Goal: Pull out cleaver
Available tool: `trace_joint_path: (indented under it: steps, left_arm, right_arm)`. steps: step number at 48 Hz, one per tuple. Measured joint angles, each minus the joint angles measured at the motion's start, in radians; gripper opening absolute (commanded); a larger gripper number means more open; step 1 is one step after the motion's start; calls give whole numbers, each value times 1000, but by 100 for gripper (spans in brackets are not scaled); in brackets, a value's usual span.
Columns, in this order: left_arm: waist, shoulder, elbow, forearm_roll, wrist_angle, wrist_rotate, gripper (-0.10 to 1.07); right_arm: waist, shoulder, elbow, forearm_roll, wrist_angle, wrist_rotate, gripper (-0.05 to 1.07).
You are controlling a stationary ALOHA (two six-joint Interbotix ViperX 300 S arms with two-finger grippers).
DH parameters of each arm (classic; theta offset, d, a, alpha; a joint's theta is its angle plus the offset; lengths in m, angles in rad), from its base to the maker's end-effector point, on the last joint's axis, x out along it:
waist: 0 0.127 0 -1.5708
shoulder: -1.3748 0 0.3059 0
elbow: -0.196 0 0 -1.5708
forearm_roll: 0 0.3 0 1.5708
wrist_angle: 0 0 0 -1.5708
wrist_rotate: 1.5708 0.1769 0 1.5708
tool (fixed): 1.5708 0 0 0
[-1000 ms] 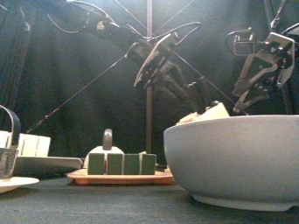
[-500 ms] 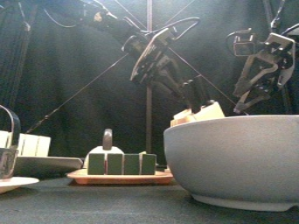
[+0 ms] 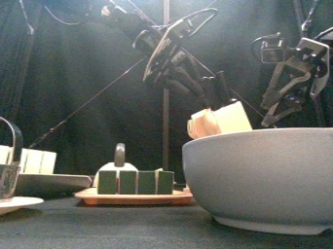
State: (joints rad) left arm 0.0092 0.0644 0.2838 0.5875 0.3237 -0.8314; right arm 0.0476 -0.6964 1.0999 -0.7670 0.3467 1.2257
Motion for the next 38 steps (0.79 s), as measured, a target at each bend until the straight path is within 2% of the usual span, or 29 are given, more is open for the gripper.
trace_joint_path:
  steps: [13,25,38]
  left_arm:
    - [6,23,-25,9,-29,-2,45]
    - [6,46,-43,12,-44,-2,45]
    - [6,72,-54,15,-46,-2,45]
  right_arm:
    - [0,0,0,-5,-2,0,101]
    - [-3,0,-15,-29,-80,0,101]
    - [-75,41,-26,-23,-124,5,101]
